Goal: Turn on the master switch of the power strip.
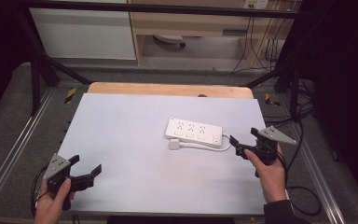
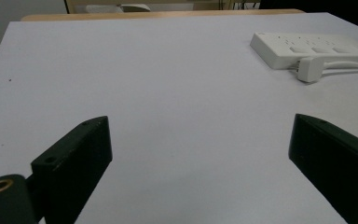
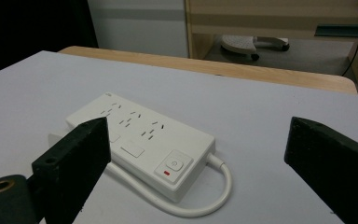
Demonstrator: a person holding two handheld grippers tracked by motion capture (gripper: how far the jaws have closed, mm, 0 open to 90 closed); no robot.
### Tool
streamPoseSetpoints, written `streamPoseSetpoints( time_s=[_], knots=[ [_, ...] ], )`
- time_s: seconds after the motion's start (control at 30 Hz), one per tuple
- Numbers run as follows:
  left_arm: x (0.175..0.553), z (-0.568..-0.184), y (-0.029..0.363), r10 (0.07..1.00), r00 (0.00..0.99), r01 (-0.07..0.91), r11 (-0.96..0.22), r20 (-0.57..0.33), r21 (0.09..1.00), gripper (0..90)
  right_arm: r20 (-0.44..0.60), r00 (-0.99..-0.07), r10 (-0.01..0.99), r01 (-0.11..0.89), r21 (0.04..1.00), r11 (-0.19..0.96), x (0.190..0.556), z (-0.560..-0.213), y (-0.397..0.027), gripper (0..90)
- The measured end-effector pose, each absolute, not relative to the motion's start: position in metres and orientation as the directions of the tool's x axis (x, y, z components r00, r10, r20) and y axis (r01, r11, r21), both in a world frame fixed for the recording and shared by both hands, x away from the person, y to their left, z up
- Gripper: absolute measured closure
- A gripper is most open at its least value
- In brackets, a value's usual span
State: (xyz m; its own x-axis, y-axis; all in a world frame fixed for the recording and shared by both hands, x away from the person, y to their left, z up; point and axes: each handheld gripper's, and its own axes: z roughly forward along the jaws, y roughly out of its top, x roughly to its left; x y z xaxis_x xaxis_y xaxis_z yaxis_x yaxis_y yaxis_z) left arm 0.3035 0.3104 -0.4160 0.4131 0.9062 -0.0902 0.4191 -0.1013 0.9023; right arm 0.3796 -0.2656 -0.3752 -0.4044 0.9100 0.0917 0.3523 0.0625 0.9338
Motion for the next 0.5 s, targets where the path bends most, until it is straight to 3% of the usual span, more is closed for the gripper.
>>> streamPoseSetpoints(
  time_s=[0.13,0.27,0.5],
  knots=[
    [0.304,-0.416,0.311,0.905,0.415,0.424,-0.102,-0.093,0.9,5.9,0.087,-0.399,0.913,0.346,0.936,0.062,0.384,-0.372,-0.263,12.2],
    [0.304,-0.416,0.311,0.905,0.415,0.423,-0.099,-0.095,0.9,5.9,0.077,-0.394,0.916,0.33,0.942,0.063,0.39,-0.371,-0.262,22.9],
    [0.304,-0.417,0.311,0.906,0.413,0.425,-0.096,-0.098,0.9,5.9,0.071,-0.382,0.921,0.327,0.943,0.063,0.397,-0.37,-0.261,33.4]
  ],
)
